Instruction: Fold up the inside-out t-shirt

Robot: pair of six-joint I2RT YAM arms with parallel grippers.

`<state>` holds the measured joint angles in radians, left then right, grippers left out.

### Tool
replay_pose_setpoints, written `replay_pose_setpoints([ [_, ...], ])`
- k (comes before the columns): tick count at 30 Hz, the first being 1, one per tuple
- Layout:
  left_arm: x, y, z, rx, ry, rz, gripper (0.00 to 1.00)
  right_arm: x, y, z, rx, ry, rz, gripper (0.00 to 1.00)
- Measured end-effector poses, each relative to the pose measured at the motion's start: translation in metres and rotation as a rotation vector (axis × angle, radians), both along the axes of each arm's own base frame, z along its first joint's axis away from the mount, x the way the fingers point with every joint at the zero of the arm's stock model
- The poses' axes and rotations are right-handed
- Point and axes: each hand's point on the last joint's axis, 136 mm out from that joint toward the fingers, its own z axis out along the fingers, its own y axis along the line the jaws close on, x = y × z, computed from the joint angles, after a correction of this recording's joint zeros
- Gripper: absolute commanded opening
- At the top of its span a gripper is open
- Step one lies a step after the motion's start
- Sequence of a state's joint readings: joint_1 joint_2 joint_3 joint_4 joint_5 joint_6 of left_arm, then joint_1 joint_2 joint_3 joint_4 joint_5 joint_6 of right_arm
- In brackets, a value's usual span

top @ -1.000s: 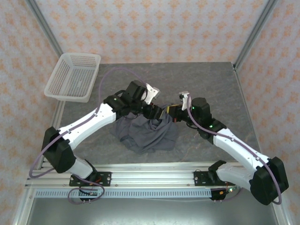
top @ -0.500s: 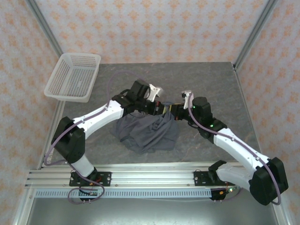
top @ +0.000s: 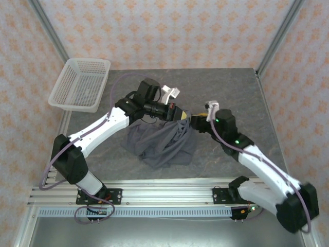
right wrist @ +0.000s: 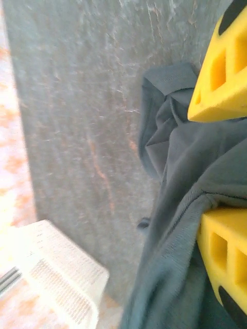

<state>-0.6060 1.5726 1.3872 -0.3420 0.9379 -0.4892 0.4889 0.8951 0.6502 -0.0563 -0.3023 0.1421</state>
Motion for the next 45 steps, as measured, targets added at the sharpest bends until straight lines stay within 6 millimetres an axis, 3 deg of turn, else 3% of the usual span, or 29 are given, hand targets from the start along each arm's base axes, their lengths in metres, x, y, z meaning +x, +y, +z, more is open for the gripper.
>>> replay_pose_setpoints([
  [2, 0.001, 0.001, 0.002, -0.006, 0.0, -0.002, 0.0, -0.024, -0.009, 0.02, 0.026, -0.078, 0.027, 0.47],
  [5, 0.004, 0.002, -0.004, 0.001, 0.019, -0.001, 0.0, -0.053, -0.004, 0.035, 0.051, -0.138, 0.141, 0.46],
  [9, 0.006, 0.001, -0.013, 0.015, 0.04, 0.0, 0.0, -0.066, 0.016, 0.026, 0.086, -0.094, 0.275, 0.46],
  [15, 0.005, 0.0, -0.01, 0.009, 0.038, -0.006, 0.0, -0.054, 0.036, 0.0, 0.111, -0.035, 0.338, 0.37],
  [22, 0.003, 0.001, -0.011, 0.017, 0.053, -0.009, 0.0, -0.033, 0.049, -0.004, 0.11, -0.049, 0.349, 0.34],
  [23, 0.003, 0.001, -0.011, 0.018, 0.053, -0.009, 0.0, -0.031, 0.049, -0.003, 0.11, -0.055, 0.346, 0.31],
  [27, 0.002, 0.001, -0.011, 0.021, 0.042, -0.019, 0.0, -0.022, 0.049, 0.0, 0.104, -0.083, 0.322, 0.03],
  [32, 0.003, 0.01, -0.009, 0.044, 0.024, -0.009, 0.0, -0.03, 0.057, 0.005, 0.131, -0.074, 0.385, 0.0],
  [34, 0.011, 0.022, -0.008, 0.051, 0.007, 0.031, 0.11, -0.041, 0.063, 0.015, 0.179, -0.059, 0.446, 0.0],
  [36, 0.022, 0.041, -0.008, 0.072, -0.01, 0.085, 0.34, -0.051, 0.068, 0.031, 0.25, -0.049, 0.495, 0.0],
  [37, 0.028, 0.048, -0.009, 0.088, -0.021, 0.117, 0.39, -0.057, 0.071, 0.041, 0.289, -0.049, 0.523, 0.0],
  [40, 0.046, 0.063, -0.015, 0.129, -0.063, 0.189, 0.47, -0.068, 0.074, 0.064, 0.375, -0.052, 0.57, 0.0],
  [45, 0.048, 0.068, -0.046, 0.179, -0.048, 0.231, 0.57, -0.074, 0.071, 0.085, 0.438, -0.08, 0.569, 0.0],
])
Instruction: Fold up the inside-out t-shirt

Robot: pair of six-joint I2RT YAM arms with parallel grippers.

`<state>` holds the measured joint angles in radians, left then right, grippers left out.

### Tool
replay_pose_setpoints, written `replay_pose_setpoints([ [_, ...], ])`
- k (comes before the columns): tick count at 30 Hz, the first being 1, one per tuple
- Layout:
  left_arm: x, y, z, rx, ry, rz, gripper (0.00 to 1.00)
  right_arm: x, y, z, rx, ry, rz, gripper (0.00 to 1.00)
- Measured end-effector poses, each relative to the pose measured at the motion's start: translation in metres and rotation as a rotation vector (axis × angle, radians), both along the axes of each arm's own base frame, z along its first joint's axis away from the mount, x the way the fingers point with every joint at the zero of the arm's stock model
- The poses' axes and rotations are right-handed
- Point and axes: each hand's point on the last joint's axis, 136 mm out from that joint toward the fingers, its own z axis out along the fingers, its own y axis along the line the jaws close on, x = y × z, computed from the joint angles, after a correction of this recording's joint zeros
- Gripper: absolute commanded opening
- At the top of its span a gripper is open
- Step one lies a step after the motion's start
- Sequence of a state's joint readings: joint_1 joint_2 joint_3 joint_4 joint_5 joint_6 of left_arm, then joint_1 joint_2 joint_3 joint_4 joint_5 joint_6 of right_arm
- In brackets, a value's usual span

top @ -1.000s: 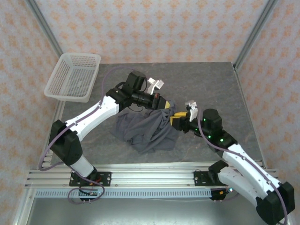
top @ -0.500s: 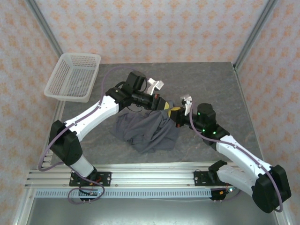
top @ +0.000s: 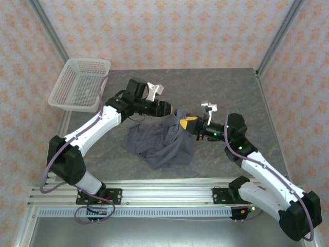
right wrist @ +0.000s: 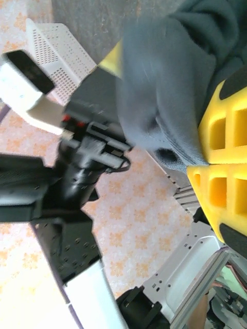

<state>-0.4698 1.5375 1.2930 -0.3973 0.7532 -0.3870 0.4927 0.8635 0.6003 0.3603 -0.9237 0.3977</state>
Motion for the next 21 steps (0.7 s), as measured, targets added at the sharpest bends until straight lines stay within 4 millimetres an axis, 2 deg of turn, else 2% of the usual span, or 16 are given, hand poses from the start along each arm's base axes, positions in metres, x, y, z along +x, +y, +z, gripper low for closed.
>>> replay_pose_setpoints([
  [3, -0.005, 0.008, -0.014, 0.037, 0.012, 0.025, 0.6, 0.003, -0.002, 0.003, 0.008, -0.01, -0.025, 0.0],
  [5, -0.011, 0.017, -0.008, 0.056, -0.015, 0.041, 0.62, 0.005, -0.003, 0.003, 0.006, -0.009, -0.037, 0.0],
  [8, -0.022, 0.031, 0.029, 0.053, -0.136, 0.062, 0.63, 0.006, -0.002, 0.0, -0.003, -0.008, -0.037, 0.0],
  [12, -0.046, 0.045, 0.097, 0.011, -0.341, 0.048, 0.63, 0.008, -0.001, -0.01, -0.033, 0.001, -0.036, 0.0],
  [14, -0.05, 0.04, 0.12, -0.017, -0.379, 0.025, 0.62, 0.009, -0.001, -0.015, -0.049, 0.009, -0.036, 0.0],
  [16, -0.047, 0.028, 0.134, -0.046, -0.377, 0.0, 0.62, 0.009, -0.001, -0.019, -0.062, 0.014, -0.035, 0.0],
  [18, -0.04, 0.01, 0.133, -0.073, -0.328, -0.027, 0.62, 0.009, -0.001, -0.022, -0.073, 0.013, -0.036, 0.0],
  [21, -0.033, -0.016, 0.1, -0.076, -0.19, -0.068, 0.61, 0.01, -0.001, -0.025, -0.087, 0.01, -0.042, 0.0],
])
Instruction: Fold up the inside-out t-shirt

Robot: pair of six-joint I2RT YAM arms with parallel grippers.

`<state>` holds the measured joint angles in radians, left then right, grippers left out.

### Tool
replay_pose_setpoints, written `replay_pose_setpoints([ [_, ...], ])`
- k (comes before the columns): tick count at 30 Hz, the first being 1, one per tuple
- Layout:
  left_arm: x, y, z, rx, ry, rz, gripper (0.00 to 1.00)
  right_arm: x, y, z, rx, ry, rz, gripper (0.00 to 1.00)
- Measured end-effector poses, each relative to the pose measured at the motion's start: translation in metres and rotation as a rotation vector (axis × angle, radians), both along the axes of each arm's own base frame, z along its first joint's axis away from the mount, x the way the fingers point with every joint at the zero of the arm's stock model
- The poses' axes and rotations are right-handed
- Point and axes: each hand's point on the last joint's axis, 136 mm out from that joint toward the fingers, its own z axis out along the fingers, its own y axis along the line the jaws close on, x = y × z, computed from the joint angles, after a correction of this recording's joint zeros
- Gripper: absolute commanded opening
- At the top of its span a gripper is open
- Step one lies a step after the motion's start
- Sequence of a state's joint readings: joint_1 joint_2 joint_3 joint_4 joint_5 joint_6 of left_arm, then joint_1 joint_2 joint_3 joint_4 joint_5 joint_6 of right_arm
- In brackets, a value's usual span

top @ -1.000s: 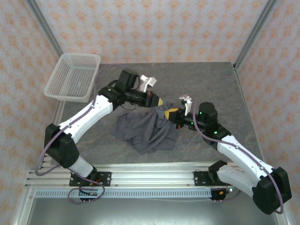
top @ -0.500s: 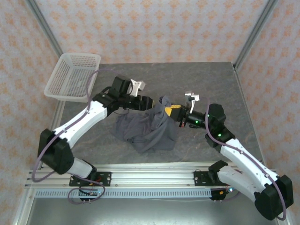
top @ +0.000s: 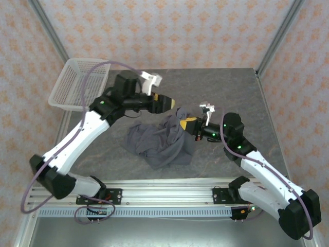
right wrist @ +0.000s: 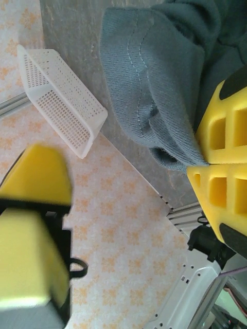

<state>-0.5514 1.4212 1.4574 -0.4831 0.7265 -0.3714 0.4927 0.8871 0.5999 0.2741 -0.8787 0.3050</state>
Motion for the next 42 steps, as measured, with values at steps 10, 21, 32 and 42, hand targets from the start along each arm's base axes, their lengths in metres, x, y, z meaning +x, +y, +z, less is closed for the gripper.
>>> replay_pose_setpoints([
  [10, 0.002, -0.032, -0.048, 0.005, 0.221, -0.04, 0.43, 0.003, -0.001, -0.007, -0.028, 0.001, -0.013, 0.0],
  [21, -0.003, -0.043, -0.039, -0.014, 0.222, -0.074, 0.36, 0.004, -0.001, -0.008, -0.032, 0.0, -0.016, 0.0],
  [32, -0.001, -0.049, -0.051, -0.002, 0.258, -0.088, 0.0, 0.008, -0.002, -0.012, -0.049, 0.005, -0.036, 0.07],
  [42, 0.003, -0.052, 0.006, -0.082, 0.207, -0.075, 0.0, 0.016, -0.035, -0.129, -0.303, 0.129, -0.216, 0.25],
])
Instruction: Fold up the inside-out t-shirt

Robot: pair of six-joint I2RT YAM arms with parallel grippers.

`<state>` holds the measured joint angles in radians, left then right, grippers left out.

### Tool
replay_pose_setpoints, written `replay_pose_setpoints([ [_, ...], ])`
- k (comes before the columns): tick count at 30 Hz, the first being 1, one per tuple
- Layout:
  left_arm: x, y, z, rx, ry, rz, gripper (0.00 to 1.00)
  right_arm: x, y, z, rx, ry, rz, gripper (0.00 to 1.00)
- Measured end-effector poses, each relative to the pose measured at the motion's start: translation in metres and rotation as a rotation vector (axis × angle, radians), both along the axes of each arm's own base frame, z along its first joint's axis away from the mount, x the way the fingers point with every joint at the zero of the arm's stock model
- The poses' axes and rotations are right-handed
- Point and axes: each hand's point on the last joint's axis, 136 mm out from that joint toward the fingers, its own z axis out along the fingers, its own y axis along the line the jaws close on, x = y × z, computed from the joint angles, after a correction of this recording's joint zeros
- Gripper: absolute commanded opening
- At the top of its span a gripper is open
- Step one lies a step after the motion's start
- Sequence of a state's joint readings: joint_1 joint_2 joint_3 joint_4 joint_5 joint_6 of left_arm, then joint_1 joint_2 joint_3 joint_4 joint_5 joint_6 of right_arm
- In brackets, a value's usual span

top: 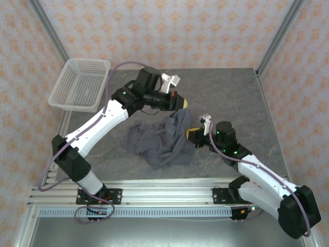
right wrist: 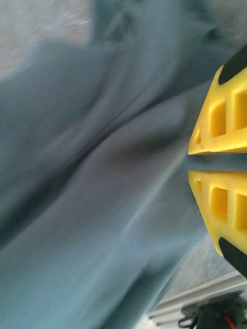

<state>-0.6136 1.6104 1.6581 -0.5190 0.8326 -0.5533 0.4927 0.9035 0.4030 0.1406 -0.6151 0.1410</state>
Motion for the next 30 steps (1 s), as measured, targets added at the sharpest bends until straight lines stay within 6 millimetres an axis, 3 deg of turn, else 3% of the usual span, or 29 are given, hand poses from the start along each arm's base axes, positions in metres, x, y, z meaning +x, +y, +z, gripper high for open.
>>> replay_pose_setpoints([
  [3, -0.004, 0.003, 0.016, -0.019, -0.027, 0.0, 0.0, -0.004, -0.006, -0.017, -0.045, 0.048, -0.017, 0.19],
  [6, -0.006, 0.004, 0.023, -0.024, -0.031, 0.003, 0.0, -0.002, -0.012, -0.005, -0.062, 0.023, -0.043, 0.19],
  [7, -0.006, 0.005, 0.023, -0.023, -0.026, 0.005, 0.0, -0.001, -0.013, 0.006, -0.054, -0.003, -0.05, 0.21],
  [13, 0.006, 0.01, 0.018, 0.024, 0.032, 0.094, 0.0, 0.002, -0.005, 0.111, 0.062, -0.235, -0.058, 0.3],
  [15, 0.012, 0.01, 0.018, 0.03, 0.046, 0.129, 0.0, 0.0, 0.013, 0.15, 0.112, -0.286, -0.031, 0.4],
  [17, 0.018, 0.01, 0.02, 0.032, 0.054, 0.165, 0.0, 0.001, 0.028, 0.167, 0.134, -0.303, -0.018, 0.56],
  [18, 0.019, 0.01, 0.02, 0.031, 0.061, 0.182, 0.0, 0.001, 0.037, 0.174, 0.147, -0.305, -0.017, 0.69],
  [20, 0.022, 0.011, 0.019, 0.033, 0.074, 0.214, 0.0, 0.008, 0.047, 0.17, 0.162, -0.269, -0.042, 0.77],
  [22, 0.025, 0.012, 0.019, 0.037, 0.08, 0.245, 0.0, 0.018, 0.052, 0.161, 0.175, -0.218, -0.084, 0.77],
  [27, 0.032, 0.017, 0.02, 0.05, 0.08, 0.312, 0.0, 0.033, 0.075, 0.137, 0.186, -0.099, -0.131, 0.64],
  [30, 0.034, 0.019, 0.019, 0.056, 0.079, 0.335, 0.0, 0.038, 0.085, 0.139, 0.206, -0.057, -0.162, 0.62],
])
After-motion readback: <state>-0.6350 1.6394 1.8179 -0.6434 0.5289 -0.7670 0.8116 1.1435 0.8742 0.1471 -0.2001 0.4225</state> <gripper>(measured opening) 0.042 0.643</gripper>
